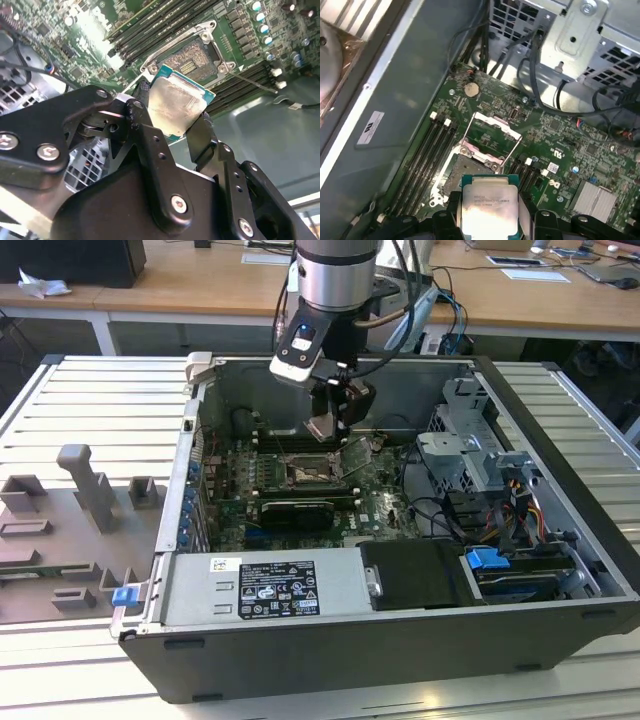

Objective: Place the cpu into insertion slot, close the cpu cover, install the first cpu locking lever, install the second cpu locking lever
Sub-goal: 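Place the cpu into insertion slot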

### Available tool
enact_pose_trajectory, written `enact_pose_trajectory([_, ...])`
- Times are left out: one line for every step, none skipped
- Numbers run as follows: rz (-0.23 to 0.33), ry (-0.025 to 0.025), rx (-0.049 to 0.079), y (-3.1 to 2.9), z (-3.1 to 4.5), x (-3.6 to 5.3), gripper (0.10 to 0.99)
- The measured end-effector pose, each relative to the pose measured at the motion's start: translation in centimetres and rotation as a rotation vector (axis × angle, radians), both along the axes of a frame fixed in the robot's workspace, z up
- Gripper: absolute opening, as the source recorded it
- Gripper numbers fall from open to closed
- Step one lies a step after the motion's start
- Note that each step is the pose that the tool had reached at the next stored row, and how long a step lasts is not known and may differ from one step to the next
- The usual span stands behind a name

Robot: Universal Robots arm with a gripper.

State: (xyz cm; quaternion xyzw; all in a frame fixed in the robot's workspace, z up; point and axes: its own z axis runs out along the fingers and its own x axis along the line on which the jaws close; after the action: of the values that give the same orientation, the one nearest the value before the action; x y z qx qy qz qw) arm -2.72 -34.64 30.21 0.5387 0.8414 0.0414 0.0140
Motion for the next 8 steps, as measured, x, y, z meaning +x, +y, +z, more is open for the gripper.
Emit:
enact_pose_trajectory([-0.028,0.0021,0.0,0.0,-0.2,0.0,0.541])
enact_pose_trajectory([-0.063,0.0048,0.0,0.0,-0.47,0.0,0.541])
enact_pose_trajectory([-0.101,0.0076,0.0,0.0,-0.76,0.0,0.541])
enact_pose_trajectory([-0.134,0.0086,0.0,0.0,-0.99,0.0,0.541])
enact_pose_trajectory([-0.151,0.0087,0.0,0.0,-1.07,-0.01,0.541])
enact_pose_trajectory([-0.184,0.0087,0.0,0.0,-1.21,0.0,0.541])
enact_pose_trajectory([-0.208,0.0087,0.0,0.0,-1.3,0.0,0.541])
enact_pose_trajectory([-0.229,0.0087,0.0,0.0,-1.36,0.0,0.541])
